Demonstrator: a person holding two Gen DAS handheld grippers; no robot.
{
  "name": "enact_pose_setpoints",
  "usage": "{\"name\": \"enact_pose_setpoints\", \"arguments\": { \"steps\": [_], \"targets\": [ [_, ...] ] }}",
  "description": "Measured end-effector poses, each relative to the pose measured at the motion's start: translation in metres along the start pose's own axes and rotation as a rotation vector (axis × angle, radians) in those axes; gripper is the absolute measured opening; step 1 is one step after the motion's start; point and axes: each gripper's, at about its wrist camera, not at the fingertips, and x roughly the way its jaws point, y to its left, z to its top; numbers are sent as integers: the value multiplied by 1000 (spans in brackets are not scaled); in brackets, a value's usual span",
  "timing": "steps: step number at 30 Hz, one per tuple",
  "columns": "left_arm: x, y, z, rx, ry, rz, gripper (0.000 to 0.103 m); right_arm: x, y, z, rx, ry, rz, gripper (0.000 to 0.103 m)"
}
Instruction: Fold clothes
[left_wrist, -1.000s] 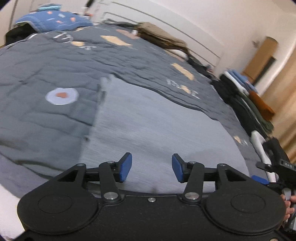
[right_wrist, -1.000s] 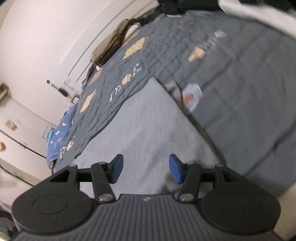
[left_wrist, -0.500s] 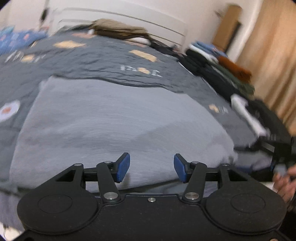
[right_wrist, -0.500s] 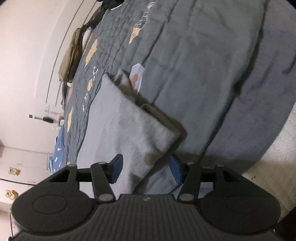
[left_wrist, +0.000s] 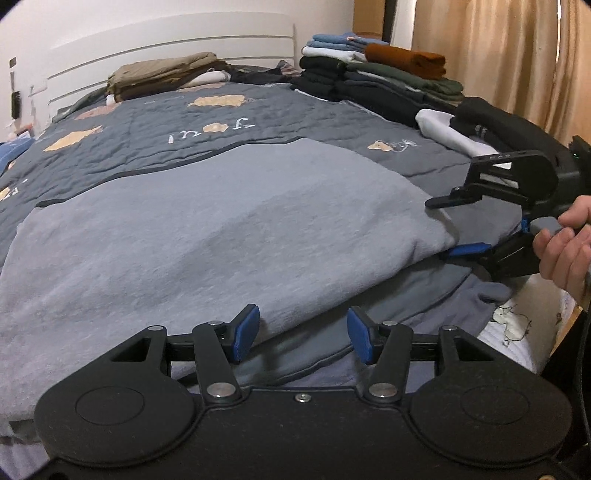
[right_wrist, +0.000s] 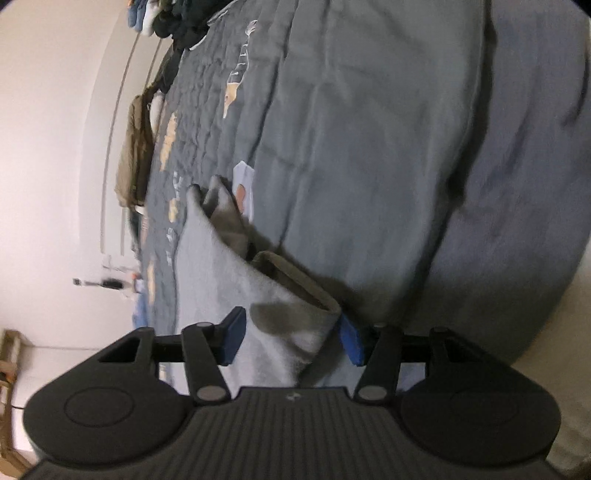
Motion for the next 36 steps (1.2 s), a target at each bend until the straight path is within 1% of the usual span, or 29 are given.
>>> {"name": "enact_pose_setpoints", "arguments": {
  "steps": [1, 2, 3, 6, 8, 9, 12, 13, 15, 16, 19, 20, 22, 23, 24, 26, 27, 28, 29, 32, 36],
  "targets": [
    [0, 1, 0, -6, -2, 3, 53, 0, 0, -1, 9, -1, 16, 38],
    [-1, 3, 1, -12, -4, 5, 53, 0, 2, -2, 5, -3, 28, 12],
    [-1, 4, 1, -18, -6, 7, 53, 0, 4, -3, -4, -5, 38, 7],
    [-1, 5, 3, -22, -8, 14, 53, -13, 10, -3, -23, -71, 67, 6],
    [-1, 6, 4, -20, -9, 18, 53, -25, 17, -1, -65, -121, 81, 6],
    [-2, 6, 3, -12, -10, 20, 53, -26, 19, -1, -87, -131, 72, 6],
    [-1, 2, 2, 35, -9, 29, 53, -25, 25, -3, -152, -147, 27, 6],
    [-1, 0, 1, 59, -10, 37, 53, -20, 23, -2, -152, -139, 0, 6],
    [1, -5, -1, 104, -1, 55, 53, -9, 14, 1, -122, -113, -55, 7],
    [2, -6, -1, 116, 5, 59, 53, -5, 8, 4, -96, -98, -76, 10],
    [2, -4, -1, 102, 15, 52, 53, -11, 2, 7, -60, -111, -94, 14],
    [2, -3, -1, 95, 14, 50, 53, -16, 4, 7, -64, -128, -108, 16],
    [1, 0, 0, 69, 10, 45, 56, -33, 10, 5, -94, -212, -158, 17],
    [0, 2, 1, 56, 8, 42, 56, -40, 12, 8, -107, -244, -155, 17],
    [0, 4, 2, 45, 5, 38, 56, -45, 14, 9, -110, -258, -118, 18],
    [-2, 7, 5, 22, -3, 33, 57, -45, 26, 6, -190, -237, -64, 18],
    [-3, 8, 6, 10, -5, 30, 60, -44, 33, 4, -236, -224, -39, 19],
    [-4, 9, 6, -2, -7, 28, 63, -44, 40, 2, -281, -211, -14, 23],
    [-4, 10, 7, -12, -8, 27, 63, -44, 47, 0, -326, -198, 11, 29],
    [-6, 13, 8, -24, -12, 29, 63, -28, 65, -18, -478, -155, -9, 32],
    [-9, 20, 9, -55, -11, 41, 64, -6, 75, -37, -561, -57, -10, 32]
  ]
}}
